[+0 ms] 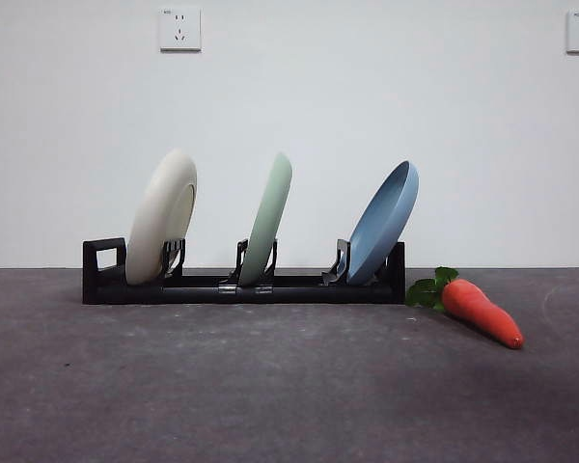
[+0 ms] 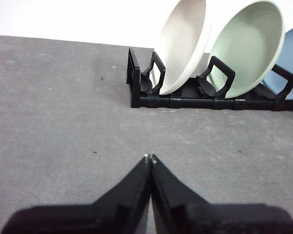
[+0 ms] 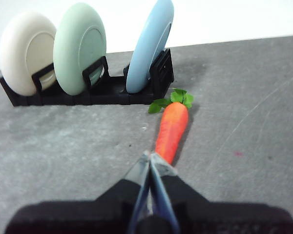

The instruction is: Take the green plate from the plate rack,put the plate on the table,take the carrot from the table,put the carrot in the plate

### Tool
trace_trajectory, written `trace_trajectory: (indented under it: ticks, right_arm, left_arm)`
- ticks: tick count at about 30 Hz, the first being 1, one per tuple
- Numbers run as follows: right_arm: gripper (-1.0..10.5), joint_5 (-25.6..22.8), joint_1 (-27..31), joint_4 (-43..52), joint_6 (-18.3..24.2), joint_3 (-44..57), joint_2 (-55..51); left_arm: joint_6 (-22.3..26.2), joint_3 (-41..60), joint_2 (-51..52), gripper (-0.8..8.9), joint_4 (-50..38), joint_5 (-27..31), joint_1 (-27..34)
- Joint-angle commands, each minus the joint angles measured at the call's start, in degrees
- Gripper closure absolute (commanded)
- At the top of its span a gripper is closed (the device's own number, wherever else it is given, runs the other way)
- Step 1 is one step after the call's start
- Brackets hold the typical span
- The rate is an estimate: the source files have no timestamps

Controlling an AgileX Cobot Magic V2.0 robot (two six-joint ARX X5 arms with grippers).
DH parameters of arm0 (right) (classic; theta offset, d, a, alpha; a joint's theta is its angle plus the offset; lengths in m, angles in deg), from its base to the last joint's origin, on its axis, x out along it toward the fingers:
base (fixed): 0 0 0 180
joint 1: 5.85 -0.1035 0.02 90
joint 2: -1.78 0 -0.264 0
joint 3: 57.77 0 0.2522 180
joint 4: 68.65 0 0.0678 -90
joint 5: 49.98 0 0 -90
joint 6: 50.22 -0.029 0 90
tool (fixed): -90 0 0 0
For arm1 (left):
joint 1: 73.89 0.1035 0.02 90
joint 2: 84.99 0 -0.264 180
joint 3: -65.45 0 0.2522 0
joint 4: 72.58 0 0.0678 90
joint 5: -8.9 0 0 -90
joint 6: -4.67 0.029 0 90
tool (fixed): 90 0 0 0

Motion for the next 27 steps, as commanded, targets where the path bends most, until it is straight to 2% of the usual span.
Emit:
trace_trajectory:
  ticks: [1,6,11,17,20,24,27]
  right_arm:
    - [9.5,0.0,-0.1,0.1,-6.2,0.8,-0.2]
    - [9.6,0.3,-0.1,1.7,-11.3,0.2,-0.2]
    - [9.6,3.7,-0.1,1.6,-16.2,-2.3,0.2]
    - [9.6,6.1,-0.1,-0.1,-17.0,-8.7,3.5]
    - [9.6,6.3,-0.1,-3.1,-16.2,-13.6,6.5]
    - [9.6,8.7,-0.1,-9.6,-10.1,-22.2,11.9]
    - [9.6,11.2,-0.1,-15.5,-5.3,-28.6,16.6]
  left_arm:
    - [-2.9,0.5,0.1,8.17,0.1,-1.5,0.2]
    - [-7.1,-0.7,0.1,8.21,-0.3,-7.6,0.2]
    - [-10.7,-5.0,0.1,8.21,0.1,-9.1,0.2]
    - [-10.7,-12.6,-0.5,8.21,4.0,-11.5,0.2]
    - [-10.6,-16.1,-1.4,8.21,6.0,-14.1,0.2]
    - [-9.7,-21.1,-3.5,8.21,9.6,-18.7,0.2]
    - [-7.1,-24.9,-5.9,8.21,12.4,-21.4,0.2]
